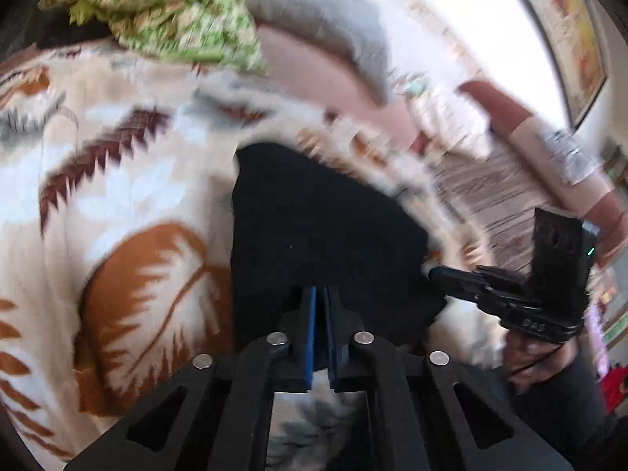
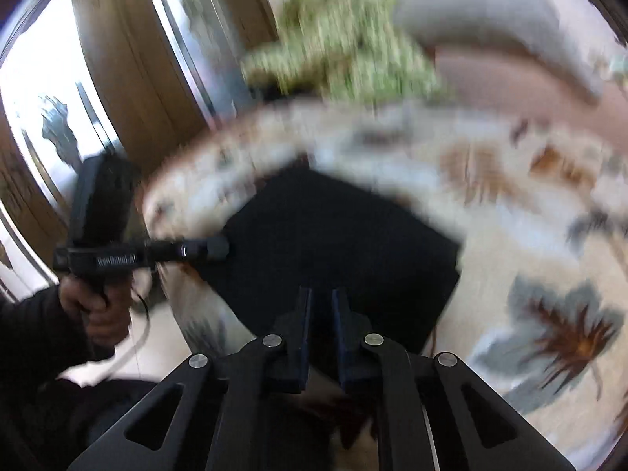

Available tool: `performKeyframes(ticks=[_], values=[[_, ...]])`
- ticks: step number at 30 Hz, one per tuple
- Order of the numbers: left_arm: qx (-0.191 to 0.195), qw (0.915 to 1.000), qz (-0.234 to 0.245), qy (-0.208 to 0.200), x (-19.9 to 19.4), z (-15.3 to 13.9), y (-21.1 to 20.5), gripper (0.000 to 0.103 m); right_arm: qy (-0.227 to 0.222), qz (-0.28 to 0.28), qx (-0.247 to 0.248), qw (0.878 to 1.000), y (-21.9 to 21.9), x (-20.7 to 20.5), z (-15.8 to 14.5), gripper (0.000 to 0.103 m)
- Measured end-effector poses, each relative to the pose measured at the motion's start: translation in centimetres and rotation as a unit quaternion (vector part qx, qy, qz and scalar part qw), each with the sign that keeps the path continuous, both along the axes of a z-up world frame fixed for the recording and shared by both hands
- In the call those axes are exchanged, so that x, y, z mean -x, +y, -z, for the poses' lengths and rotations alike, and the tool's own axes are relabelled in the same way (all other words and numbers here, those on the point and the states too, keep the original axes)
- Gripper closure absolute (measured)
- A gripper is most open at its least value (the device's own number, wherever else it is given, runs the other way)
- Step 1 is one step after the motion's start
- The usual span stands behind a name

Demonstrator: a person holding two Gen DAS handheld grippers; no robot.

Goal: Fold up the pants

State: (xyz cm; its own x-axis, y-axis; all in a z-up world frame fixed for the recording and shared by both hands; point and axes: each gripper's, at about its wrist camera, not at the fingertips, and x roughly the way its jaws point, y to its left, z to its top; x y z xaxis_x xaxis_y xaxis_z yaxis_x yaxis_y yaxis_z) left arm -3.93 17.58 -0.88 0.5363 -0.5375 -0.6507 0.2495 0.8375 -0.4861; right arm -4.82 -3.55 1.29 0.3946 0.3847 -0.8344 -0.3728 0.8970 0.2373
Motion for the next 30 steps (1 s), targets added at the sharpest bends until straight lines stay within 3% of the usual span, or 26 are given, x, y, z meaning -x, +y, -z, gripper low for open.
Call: performKeyframes(ticks=[1, 6, 8, 9, 11, 14, 15, 17, 19, 21, 24, 26, 29, 30], values=[[0.011, 0.9999, -0.001, 0.005, -0.3, 0.8, -0.2, 0.099, 0.022, 0.003, 0.027, 0.999, -0.1, -0.4, 1.3, 0.103], [0.032, 0.9995, 0.001, 0.006, -1.0, -0.7, -0.4, 0.100, 0.029, 0.019, -0.003, 0.999, -1.3, -0.6, 0.9, 0.103], [0.042, 0.9987, 0.005, -0.029, -1.4, -2.8, 0.2, 0.100, 0.000, 0.018, -0.008, 1.000, -1.1, -0.4, -0.5, 0.101], [0.048, 0.9976, 0.003, -0.049, -1.6, -4.0, 0.5, 0.100, -0.023, 0.028, -0.014, 0.999, -1.1, -0.3, -1.2, 0.096], [0.052, 0.9960, -0.009, -0.073, -3.2, -6.2, 0.7, 0.098, -0.067, 0.065, -0.029, 0.995, -2.2, -0.7, -2.3, 0.096], [0.034, 0.9978, -0.018, -0.053, -6.9, -6.6, -0.8, 0.098, -0.098, 0.121, -0.025, 0.988, -3.6, -2.5, -2.3, 0.096], [0.019, 0.9990, -0.018, -0.037, -8.1, -6.0, -1.5, 0.098, -0.089, 0.128, -0.021, 0.988, -3.8, -3.3, -1.6, 0.096], [-0.050, 0.9978, -0.042, 0.009, -10.4, -3.5, -3.1, 0.100, -0.044, 0.119, -0.010, 0.992, -3.3, -4.8, 0.7, 0.097], [-0.075, 0.9949, -0.055, 0.041, -11.6, -0.5, -3.6, 0.099, -0.007, 0.115, 0.028, 0.993, -2.8, -5.6, 3.3, 0.103], [-0.081, 0.9945, -0.065, 0.005, -10.9, -0.1, -3.8, 0.098, -0.014, 0.133, 0.021, 0.991, -3.0, -5.7, 3.5, 0.103], [-0.089, 0.9931, -0.076, 0.002, -10.8, -0.5, -4.6, 0.098, -0.014, 0.137, 0.005, 0.990, -3.4, -5.6, 3.5, 0.103], [-0.073, 0.9944, -0.077, 0.003, -10.1, -0.9, -4.3, 0.099, -0.019, 0.141, -0.011, 0.990, -3.9, -5.2, 3.0, 0.103], [-0.023, 0.9968, -0.076, -0.012, -7.6, -2.8, -1.8, 0.090, -0.039, 0.170, -0.048, 0.984, -5.1, -3.4, 0.8, 0.088], [-0.013, 0.9964, -0.079, -0.027, -6.4, -3.7, -1.0, 0.085, -0.047, 0.180, -0.064, 0.980, -5.8, -2.5, 0.1, 0.074]])
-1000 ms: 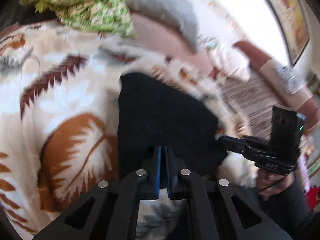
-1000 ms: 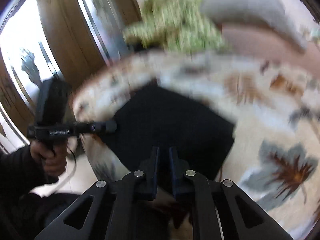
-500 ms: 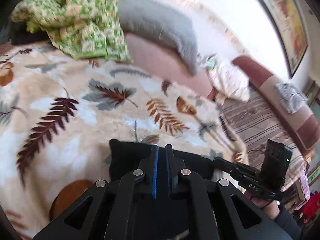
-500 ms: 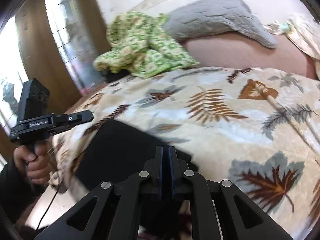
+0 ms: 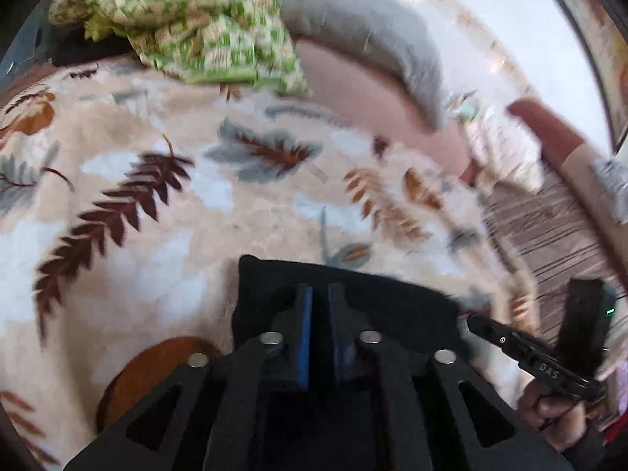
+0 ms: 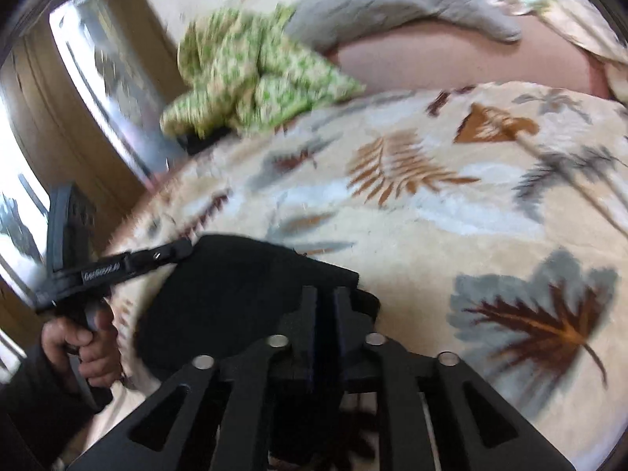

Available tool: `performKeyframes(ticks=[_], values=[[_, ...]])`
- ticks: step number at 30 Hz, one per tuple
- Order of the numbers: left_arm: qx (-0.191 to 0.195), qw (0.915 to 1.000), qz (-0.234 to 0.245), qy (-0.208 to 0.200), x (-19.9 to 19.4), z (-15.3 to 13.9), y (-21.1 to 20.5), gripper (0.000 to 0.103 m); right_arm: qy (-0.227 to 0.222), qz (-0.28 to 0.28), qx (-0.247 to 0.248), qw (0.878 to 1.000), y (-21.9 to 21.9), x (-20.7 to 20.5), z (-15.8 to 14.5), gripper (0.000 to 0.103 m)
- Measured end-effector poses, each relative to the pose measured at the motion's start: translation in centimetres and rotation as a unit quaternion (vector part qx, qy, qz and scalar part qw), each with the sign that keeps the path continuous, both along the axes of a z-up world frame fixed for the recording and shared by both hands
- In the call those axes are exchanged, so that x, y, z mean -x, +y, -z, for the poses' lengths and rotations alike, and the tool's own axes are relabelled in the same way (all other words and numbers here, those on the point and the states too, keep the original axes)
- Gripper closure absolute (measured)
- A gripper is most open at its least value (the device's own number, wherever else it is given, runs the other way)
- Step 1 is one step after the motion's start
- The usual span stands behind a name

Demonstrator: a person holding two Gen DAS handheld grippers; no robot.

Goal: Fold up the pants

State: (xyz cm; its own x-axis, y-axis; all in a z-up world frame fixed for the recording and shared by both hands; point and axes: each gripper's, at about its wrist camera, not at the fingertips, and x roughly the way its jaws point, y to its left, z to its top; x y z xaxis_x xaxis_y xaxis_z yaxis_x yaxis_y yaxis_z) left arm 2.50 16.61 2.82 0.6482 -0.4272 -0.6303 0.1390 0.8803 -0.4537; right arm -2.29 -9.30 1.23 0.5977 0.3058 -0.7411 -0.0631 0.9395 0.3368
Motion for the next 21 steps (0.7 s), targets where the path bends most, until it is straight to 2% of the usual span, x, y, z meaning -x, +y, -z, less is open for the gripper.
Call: performKeyframes(ticks=[1, 2, 3, 6, 10, 12, 14, 15, 17, 19, 21], values=[[0.002, 0.9999, -0.003, -0.010, 0.7, -0.3, 0.9, 0.071, -0.009, 0.011, -0.021, 1.000, -0.7, 1.0, -0.7, 0.052], [0.000, 0.9997, -0.010, -0.020, 1.6, -0.6, 1.7, 0.063, -0.009, 0.019, -0.050, 0.999, -1.3, 1.8, -0.9, 0.046], [-0.001, 0.9997, -0.017, -0.019, 2.1, -0.4, 2.5, 0.062, -0.002, 0.021, -0.070, 0.997, -1.7, 2.1, -0.8, 0.044], [0.035, 0.9990, -0.019, 0.022, 2.7, 1.6, 4.4, 0.062, 0.041, 0.013, -0.133, 0.990, -2.3, 2.2, 0.8, 0.044], [0.119, 0.9901, -0.004, 0.075, 2.2, 4.5, 5.4, 0.062, 0.096, 0.010, -0.120, 0.988, -1.4, 1.0, 3.7, 0.044], [0.136, 0.9861, -0.004, 0.095, 1.7, 5.8, 5.8, 0.061, 0.103, 0.015, -0.144, 0.984, -1.5, 0.7, 4.9, 0.044], [0.153, 0.9837, -0.007, 0.093, 1.6, 6.2, 6.5, 0.060, 0.098, 0.013, -0.153, 0.983, -1.4, 0.5, 5.0, 0.044], [0.156, 0.9832, -0.008, 0.095, 1.5, 6.2, 6.7, 0.061, 0.096, 0.009, -0.153, 0.984, -1.2, 0.5, 5.1, 0.048], [0.148, 0.9842, -0.011, 0.096, 1.5, 6.0, 6.9, 0.075, 0.096, 0.005, -0.148, 0.984, -0.9, 0.6, 4.8, 0.056], [0.128, 0.9879, -0.013, 0.086, 1.8, 5.1, 6.4, 0.082, 0.092, 0.010, -0.153, 0.984, -1.3, 0.7, 4.3, 0.076], [0.100, 0.9923, -0.011, 0.073, 1.6, 3.6, 5.4, 0.083, 0.078, 0.028, -0.166, 0.983, -2.5, 0.8, 3.5, 0.080]])
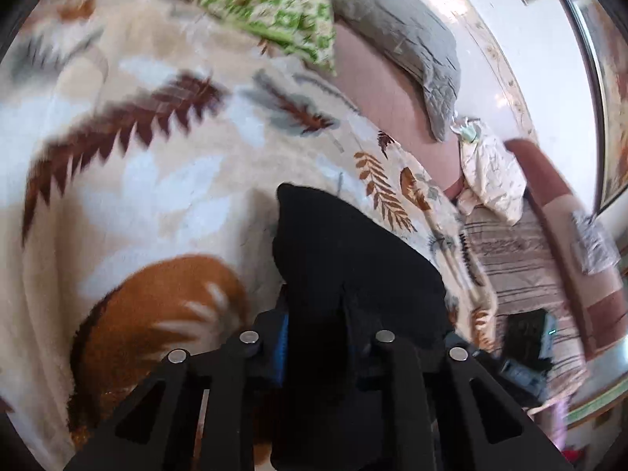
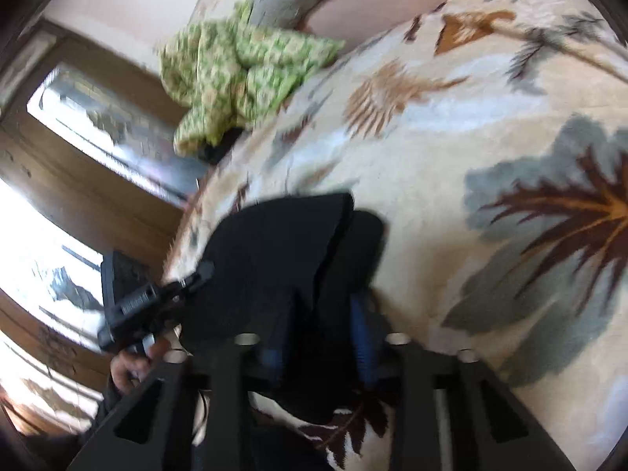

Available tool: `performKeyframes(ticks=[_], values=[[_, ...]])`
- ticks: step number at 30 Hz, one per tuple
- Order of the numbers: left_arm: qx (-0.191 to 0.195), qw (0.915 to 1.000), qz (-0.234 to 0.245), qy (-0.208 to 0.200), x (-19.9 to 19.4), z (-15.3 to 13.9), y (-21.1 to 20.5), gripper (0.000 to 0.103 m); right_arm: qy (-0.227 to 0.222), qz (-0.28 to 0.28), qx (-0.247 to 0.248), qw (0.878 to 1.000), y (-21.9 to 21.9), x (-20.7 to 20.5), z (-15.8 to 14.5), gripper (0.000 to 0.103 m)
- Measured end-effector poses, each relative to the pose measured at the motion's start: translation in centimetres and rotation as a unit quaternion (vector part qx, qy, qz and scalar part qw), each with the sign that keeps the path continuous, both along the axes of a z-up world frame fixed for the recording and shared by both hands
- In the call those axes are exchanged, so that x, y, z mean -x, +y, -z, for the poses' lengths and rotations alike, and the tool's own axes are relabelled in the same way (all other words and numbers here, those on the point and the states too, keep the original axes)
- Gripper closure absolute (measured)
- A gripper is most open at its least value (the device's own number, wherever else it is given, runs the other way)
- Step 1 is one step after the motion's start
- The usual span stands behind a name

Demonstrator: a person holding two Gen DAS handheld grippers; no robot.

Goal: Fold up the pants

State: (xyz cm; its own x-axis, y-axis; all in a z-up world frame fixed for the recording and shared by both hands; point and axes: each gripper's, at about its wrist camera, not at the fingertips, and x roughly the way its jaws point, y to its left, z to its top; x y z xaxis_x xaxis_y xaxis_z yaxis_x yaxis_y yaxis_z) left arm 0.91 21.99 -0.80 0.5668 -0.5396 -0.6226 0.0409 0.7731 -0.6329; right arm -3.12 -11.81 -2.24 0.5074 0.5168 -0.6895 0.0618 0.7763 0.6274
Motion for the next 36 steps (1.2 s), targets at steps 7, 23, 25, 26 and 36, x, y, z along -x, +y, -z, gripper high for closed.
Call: performKeyframes(ticks=[7, 23, 25, 26, 36], values=[[0.012, 0.9989, 0.033, -0.029, -4.1, -2.9, -6.1, 0.084, -0.039, 0.065, 0.016, 0.997, -5.6, -1.4, -3.4, 0.080], [-0.011, 0.9934, 0.068, -0.092, -2.6, -2.3, -7.6, 0.078, -0.109, 0.056, 0.141, 0.982, -5.1, -0.3, -7.2, 0.075], [-0.026, 0.9911, 0.099, -0.084, -1.3, -1.1, -8.9, 0.088, -0.118, 0.005, 0.174, 0.978, -2.4, -0.5, -7.2, 0.079], [-0.041, 0.9901, 0.111, -0.075, -1.1, -0.1, -9.6, 0.092, -0.121, -0.014, 0.197, 0.973, -1.0, -0.7, -7.0, 0.079], [-0.055, 0.9907, 0.117, -0.043, -2.3, 2.3, -10.2, 0.099, -0.025, -0.055, 0.289, 0.955, 0.8, -1.2, -2.0, 0.088]])
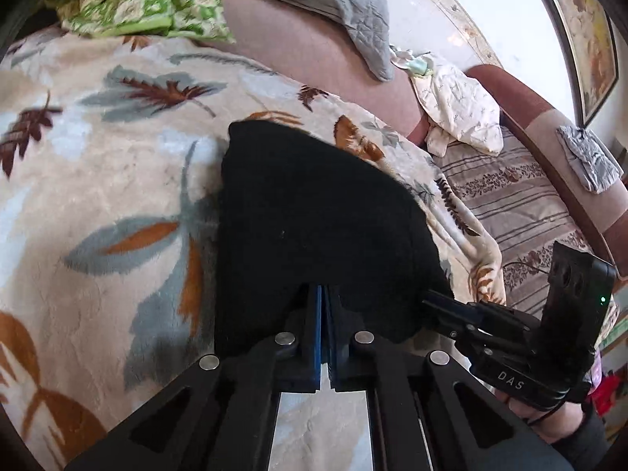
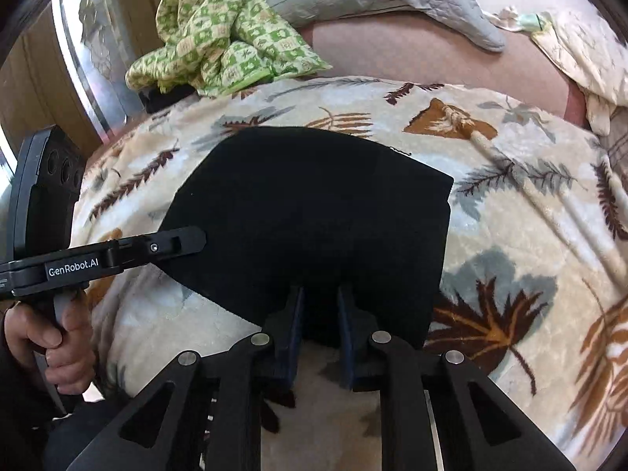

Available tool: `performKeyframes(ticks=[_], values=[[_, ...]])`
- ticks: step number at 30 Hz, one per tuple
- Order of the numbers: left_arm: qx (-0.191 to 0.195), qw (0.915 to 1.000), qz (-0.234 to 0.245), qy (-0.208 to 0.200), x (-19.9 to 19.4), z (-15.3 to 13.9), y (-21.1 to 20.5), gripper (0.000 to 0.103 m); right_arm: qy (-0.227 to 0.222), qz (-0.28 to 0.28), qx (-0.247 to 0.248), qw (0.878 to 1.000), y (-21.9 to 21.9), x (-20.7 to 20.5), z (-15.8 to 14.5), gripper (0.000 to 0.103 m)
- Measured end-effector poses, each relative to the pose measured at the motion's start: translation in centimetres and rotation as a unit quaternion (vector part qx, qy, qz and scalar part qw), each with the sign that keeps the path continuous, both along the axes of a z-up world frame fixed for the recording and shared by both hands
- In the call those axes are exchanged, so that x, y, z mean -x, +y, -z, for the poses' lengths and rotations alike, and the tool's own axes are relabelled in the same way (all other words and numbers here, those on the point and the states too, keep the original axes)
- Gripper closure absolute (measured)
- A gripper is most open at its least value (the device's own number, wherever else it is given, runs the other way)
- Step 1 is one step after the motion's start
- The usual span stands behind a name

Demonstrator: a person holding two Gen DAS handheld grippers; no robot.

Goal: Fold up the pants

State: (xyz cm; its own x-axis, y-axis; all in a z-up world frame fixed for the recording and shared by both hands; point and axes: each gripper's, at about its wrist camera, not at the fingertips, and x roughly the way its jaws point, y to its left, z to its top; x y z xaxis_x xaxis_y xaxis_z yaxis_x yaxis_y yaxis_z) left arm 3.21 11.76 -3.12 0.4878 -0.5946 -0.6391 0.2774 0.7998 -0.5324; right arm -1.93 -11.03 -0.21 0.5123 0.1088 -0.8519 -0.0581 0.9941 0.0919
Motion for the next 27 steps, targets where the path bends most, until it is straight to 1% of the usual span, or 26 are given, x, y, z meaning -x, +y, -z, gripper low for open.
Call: performKeyframes(ticks=[1, 2, 3, 4, 6, 8, 9, 10, 12, 13, 14, 15, 16, 17, 19, 21, 24, 25, 26, 27], values=[[0.001, 0.9999, 0.006, -0.008, -0.5, -0.8, -0.4, 0.099, -0.004, 0.006, -0.025, 1.000, -0.6, 0.1, -0.5, 0.088], [0.004, 0.9998, 0.008, -0.017, -1.3, -1.8, -0.8, 0.096, -0.017, 0.014, -0.055, 0.998, -1.3, 0.2, -1.2, 0.088], [0.009, 0.9996, 0.009, -0.026, -1.8, -2.4, -0.7, 0.095, -0.038, 0.027, -0.075, 0.996, -2.2, 0.4, -2.1, 0.086], [0.013, 0.9992, 0.008, -0.037, -2.3, -3.2, -0.5, 0.092, -0.066, 0.043, -0.079, 0.994, -3.1, 0.4, -3.0, 0.082], [0.005, 0.9986, -0.006, -0.053, -3.9, -4.2, -0.2, 0.089, -0.098, 0.061, -0.059, 0.992, -4.1, -0.4, -4.0, 0.081], [0.003, 0.9984, -0.018, -0.054, -5.7, -4.6, -0.4, 0.089, -0.118, 0.075, -0.033, 0.990, -4.6, -1.8, -4.3, 0.081], [0.004, 0.9986, -0.020, -0.049, -6.7, -4.5, -0.7, 0.089, -0.125, 0.077, -0.036, 0.988, -4.7, -2.6, -4.1, 0.081], [0.000, 0.9991, -0.020, -0.039, -7.6, -4.2, -1.2, 0.089, -0.127, 0.075, -0.042, 0.988, -4.7, -3.3, -3.9, 0.081], [-0.039, 0.9991, -0.019, -0.002, -9.6, -2.0, -2.8, 0.089, -0.115, 0.061, -0.035, 0.991, -4.2, -4.9, -2.8, 0.082], [-0.062, 0.9975, -0.023, 0.025, -10.6, -0.5, -3.8, 0.089, -0.099, 0.053, -0.026, 0.993, -3.8, -5.7, -1.9, 0.085], [-0.072, 0.9965, -0.028, 0.032, -11.0, 0.6, -4.2, 0.089, -0.063, 0.053, -0.011, 0.997, -3.6, -6.7, -0.3, 0.087], [-0.074, 0.9966, -0.030, 0.022, -11.0, 0.9, -4.5, 0.089, -0.017, 0.061, -0.003, 0.998, -3.9, -7.4, 1.7, 0.087], [-0.083, 0.9959, -0.029, 0.020, -11.0, 1.1, -4.9, 0.089, -0.024, 0.071, -0.019, 0.997, -4.3, -7.2, 2.0, 0.087], [-0.090, 0.9953, -0.032, 0.017, -11.0, 1.0, -5.2, 0.089, -0.023, 0.082, -0.035, 0.996, -4.7, -7.3, 2.0, 0.087], [-0.101, 0.9943, -0.032, 0.016, -11.0, 1.0, -5.5, 0.089, -0.023, 0.082, -0.025, 0.996, -4.4, -7.3, 2.0, 0.087], [-0.098, 0.9945, -0.033, 0.019, -11.0, 0.8, -5.7, 0.089, -0.031, 0.078, -0.017, 0.996, -4.0, -7.2, 1.8, 0.085], [-0.086, 0.9954, -0.035, 0.023, -10.6, -0.7, -5.0, 0.089, -0.053, 0.088, -0.036, 0.994, -4.4, -5.9, 0.2, 0.084], [-0.086, 0.9953, -0.037, 0.022, -10.0, -1.5, -4.5, 0.089, -0.064, 0.093, -0.038, 0.993, -4.6, -5.0, -0.6, 0.081], [-0.091, 0.9948, -0.041, 0.017, -9.0, -2.3, -4.2, 0.084, -0.075, 0.100, -0.038, 0.991, -4.8, -4.0, -1.6, 0.077], [-0.097, 0.9942, -0.046, 0.011, -8.0, -3.0, -3.9, 0.078, -0.083, 0.106, -0.038, 0.990, -5.0, -3.1, -2.5, 0.069]])
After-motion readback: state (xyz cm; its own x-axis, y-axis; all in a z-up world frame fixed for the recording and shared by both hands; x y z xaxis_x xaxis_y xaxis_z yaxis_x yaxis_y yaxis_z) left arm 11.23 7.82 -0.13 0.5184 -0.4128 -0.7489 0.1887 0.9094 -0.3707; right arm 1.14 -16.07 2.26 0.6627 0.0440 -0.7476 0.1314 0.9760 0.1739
